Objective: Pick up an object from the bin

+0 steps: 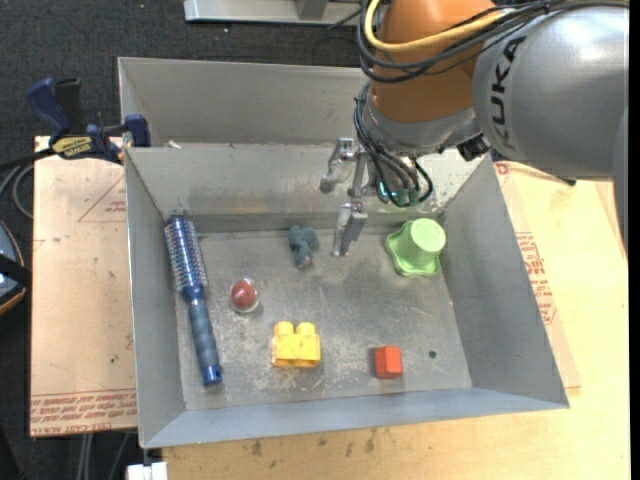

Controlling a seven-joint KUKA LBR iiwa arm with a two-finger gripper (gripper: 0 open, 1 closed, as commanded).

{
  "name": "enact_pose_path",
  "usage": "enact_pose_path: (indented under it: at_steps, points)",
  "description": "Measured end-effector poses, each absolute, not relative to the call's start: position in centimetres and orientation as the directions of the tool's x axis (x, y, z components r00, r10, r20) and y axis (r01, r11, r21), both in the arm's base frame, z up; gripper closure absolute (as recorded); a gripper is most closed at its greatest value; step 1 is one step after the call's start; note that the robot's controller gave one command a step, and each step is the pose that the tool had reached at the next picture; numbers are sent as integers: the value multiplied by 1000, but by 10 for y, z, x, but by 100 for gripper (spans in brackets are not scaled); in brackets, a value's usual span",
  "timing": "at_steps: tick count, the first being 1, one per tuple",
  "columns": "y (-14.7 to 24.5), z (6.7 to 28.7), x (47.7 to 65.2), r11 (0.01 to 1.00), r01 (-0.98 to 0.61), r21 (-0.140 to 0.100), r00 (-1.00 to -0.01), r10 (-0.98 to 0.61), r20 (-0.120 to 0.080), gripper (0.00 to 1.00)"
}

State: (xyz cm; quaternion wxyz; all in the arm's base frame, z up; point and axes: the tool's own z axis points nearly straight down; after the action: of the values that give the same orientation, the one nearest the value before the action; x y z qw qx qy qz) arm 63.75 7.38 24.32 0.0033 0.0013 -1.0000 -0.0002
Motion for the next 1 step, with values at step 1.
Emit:
enact_pose_path:
  at_steps: [1]
  points:
    - [-4,90,601,925,-381,2,-925,-381,5,0]
